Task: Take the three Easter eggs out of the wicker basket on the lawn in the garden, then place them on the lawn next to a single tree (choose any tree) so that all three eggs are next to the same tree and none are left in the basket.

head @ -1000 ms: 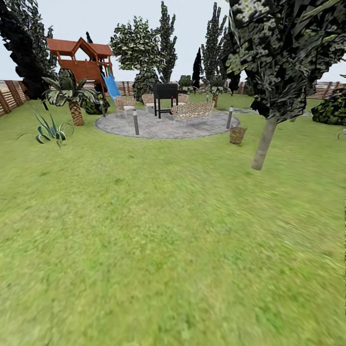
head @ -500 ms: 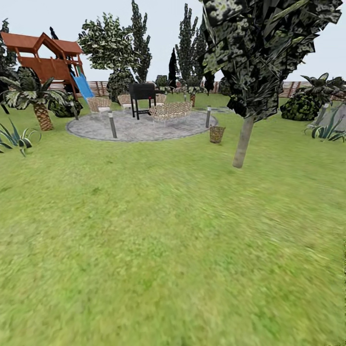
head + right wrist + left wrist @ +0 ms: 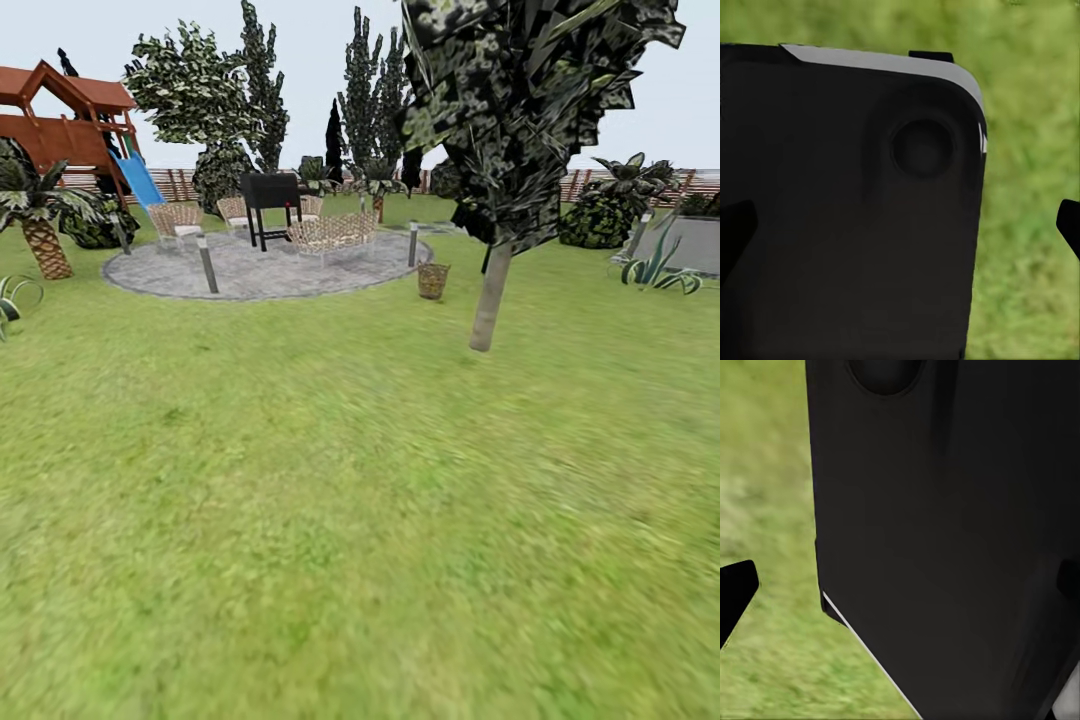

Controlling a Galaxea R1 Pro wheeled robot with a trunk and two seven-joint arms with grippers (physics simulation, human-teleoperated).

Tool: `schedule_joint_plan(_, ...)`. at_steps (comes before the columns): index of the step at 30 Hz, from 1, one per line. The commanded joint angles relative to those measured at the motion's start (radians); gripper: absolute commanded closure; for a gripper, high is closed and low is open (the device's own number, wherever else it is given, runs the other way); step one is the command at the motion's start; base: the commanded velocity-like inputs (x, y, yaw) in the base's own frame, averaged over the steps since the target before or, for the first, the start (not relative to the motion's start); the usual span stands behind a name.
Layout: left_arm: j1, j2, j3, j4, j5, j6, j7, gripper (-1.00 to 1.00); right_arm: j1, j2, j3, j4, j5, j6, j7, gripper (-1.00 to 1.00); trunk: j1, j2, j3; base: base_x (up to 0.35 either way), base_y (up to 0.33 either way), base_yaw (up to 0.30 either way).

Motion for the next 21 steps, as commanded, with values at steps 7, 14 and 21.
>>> schedule_joint_plan(7,0.001,0.0,0.004,-0.002,0.001,-0.001,0.0,-1.0,-0.001,0.0,0.003,0.001,0.001,-0.003,0.001,-1.0,0.001,0.0,-0.001,0.314,0.138,0.0)
schedule_joint_plan(14,0.001,0.0,0.004,-0.002,0.001,-0.001,0.0,-1.0,-0.001,0.0,0.002,0.001,0.001,-0.004,0.0,-1.0,0.001,0.0,-0.001,0.314,0.14,0.0)
schedule_joint_plan(21,0.001,0.0,0.004,-0.002,0.001,-0.001,0.0,-1.0,-0.001,-0.001,0.002,0.001,0.0,-0.004,0.001,-1.0,0.001,0.0,0.0,0.314,0.149,-0.121)
